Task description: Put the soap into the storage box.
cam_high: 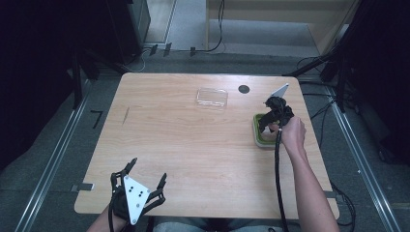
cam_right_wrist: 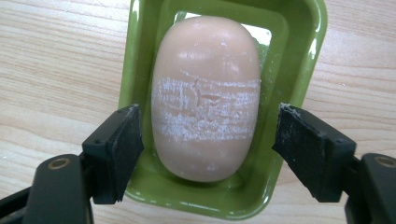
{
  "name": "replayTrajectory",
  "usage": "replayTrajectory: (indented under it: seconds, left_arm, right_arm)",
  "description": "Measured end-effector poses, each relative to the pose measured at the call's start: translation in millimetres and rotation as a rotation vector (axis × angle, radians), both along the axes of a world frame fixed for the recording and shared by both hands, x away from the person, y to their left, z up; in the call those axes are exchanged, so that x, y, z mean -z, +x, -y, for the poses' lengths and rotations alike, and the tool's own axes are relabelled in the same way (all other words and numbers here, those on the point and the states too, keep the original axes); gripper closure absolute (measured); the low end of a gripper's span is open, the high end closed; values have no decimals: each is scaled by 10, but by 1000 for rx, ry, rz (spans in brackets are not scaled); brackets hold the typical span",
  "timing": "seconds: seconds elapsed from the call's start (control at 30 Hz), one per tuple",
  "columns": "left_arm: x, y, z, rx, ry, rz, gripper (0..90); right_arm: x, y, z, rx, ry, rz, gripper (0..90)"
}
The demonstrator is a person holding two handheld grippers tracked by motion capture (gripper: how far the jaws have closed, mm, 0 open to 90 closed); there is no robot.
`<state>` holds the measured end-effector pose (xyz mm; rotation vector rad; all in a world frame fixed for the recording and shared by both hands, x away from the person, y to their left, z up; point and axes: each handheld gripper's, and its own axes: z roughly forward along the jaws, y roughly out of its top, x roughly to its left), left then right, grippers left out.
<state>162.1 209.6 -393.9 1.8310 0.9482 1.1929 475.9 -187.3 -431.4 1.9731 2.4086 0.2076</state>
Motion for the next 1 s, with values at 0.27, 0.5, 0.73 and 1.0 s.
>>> replayTrajectory:
  seconds: [0.27, 0.5, 0.73, 1.0]
  left_arm:
    - [2, -4, -9, -2, -5, 5, 140]
    - [2, -26, -21, -6, -4, 10, 140]
    - [0, -25, -11, -2, 6, 7, 139]
    - [1, -23, -12, -1, 5, 8, 139]
  right_arm:
    - [-62, -70, 26, -11, -2, -1, 157]
    - [-122, -178, 36, -33, 2, -1, 132]
    - [-161, -299, 46, -58, 6, 7, 91]
    - [-178, -458, -13, -102, 0, 7, 86]
